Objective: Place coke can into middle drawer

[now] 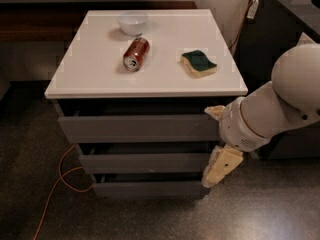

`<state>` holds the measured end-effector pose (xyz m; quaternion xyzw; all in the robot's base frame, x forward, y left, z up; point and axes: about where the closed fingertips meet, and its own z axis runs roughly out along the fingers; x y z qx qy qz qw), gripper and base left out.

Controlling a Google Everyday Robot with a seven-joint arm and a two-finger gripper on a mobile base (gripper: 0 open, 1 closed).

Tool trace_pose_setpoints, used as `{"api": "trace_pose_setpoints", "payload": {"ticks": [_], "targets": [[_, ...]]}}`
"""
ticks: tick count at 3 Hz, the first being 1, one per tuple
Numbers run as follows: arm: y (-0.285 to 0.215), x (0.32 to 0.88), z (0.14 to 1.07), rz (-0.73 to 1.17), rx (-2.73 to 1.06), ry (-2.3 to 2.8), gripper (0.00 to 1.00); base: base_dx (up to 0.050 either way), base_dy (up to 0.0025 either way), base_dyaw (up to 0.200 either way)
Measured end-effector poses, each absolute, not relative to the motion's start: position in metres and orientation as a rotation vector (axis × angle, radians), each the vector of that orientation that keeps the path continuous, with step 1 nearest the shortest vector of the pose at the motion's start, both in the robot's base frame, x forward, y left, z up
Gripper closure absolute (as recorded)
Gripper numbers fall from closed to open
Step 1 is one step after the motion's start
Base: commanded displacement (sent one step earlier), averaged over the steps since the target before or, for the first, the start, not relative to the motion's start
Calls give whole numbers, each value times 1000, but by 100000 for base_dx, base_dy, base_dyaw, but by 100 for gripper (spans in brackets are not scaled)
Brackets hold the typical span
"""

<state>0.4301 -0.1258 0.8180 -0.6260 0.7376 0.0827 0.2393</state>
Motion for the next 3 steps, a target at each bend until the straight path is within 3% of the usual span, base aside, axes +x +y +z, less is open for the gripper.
{"api": "trace_pose_setpoints", "payload": {"ticks": [3], "targets": [[-101, 423, 781, 236, -1787, 2018, 0, 0, 0, 0]]}}
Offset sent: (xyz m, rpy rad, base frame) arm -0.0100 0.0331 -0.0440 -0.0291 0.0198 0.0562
